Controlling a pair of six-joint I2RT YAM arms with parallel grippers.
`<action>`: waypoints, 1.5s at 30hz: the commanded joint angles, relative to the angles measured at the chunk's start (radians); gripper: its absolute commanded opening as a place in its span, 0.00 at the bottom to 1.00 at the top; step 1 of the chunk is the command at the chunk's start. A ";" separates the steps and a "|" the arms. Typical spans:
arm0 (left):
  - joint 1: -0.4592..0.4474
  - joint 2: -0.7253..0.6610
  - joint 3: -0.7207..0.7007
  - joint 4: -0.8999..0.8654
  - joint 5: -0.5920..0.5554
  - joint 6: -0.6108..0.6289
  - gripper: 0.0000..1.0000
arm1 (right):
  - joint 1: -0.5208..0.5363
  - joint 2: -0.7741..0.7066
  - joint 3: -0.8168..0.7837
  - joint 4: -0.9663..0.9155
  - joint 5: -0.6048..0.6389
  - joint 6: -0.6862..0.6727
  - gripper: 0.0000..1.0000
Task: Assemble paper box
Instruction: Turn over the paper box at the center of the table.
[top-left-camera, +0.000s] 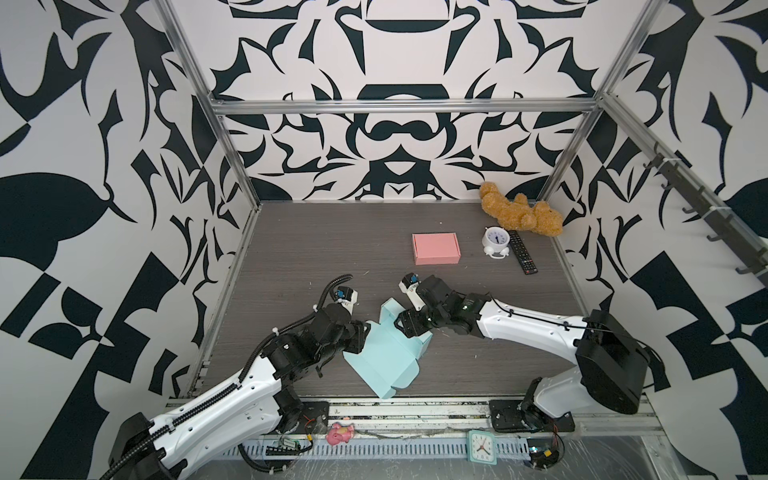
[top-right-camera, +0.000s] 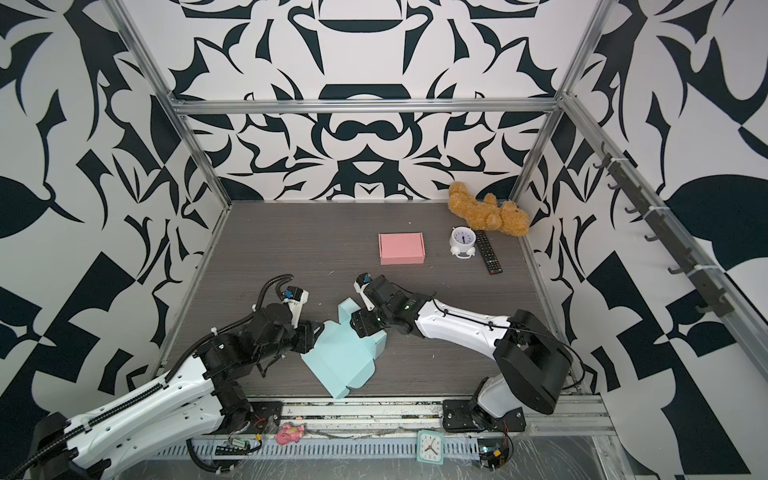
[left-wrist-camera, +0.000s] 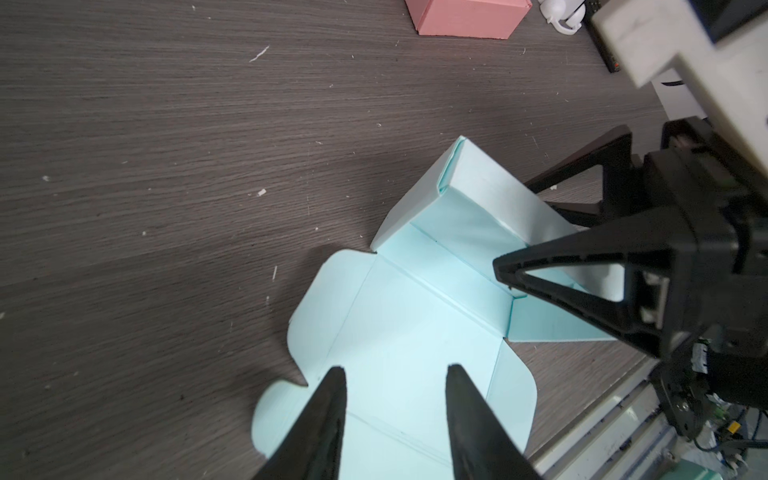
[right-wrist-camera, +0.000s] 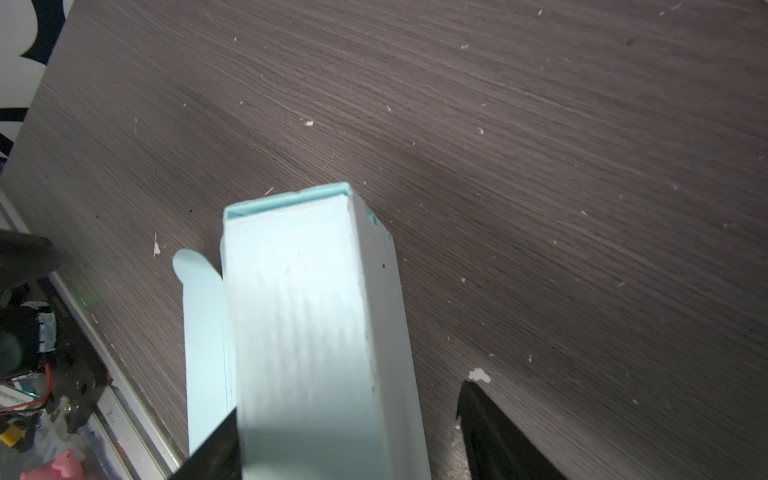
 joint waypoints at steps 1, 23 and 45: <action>0.003 -0.009 0.036 -0.057 0.011 -0.026 0.44 | -0.035 -0.032 -0.031 0.054 -0.058 0.031 0.71; 0.172 -0.069 -0.012 -0.107 0.235 -0.166 0.82 | -0.266 -0.056 -0.241 0.361 -0.351 0.194 0.69; 0.197 0.192 -0.126 0.276 0.407 -0.349 0.59 | -0.308 -0.037 -0.290 0.443 -0.393 0.208 0.69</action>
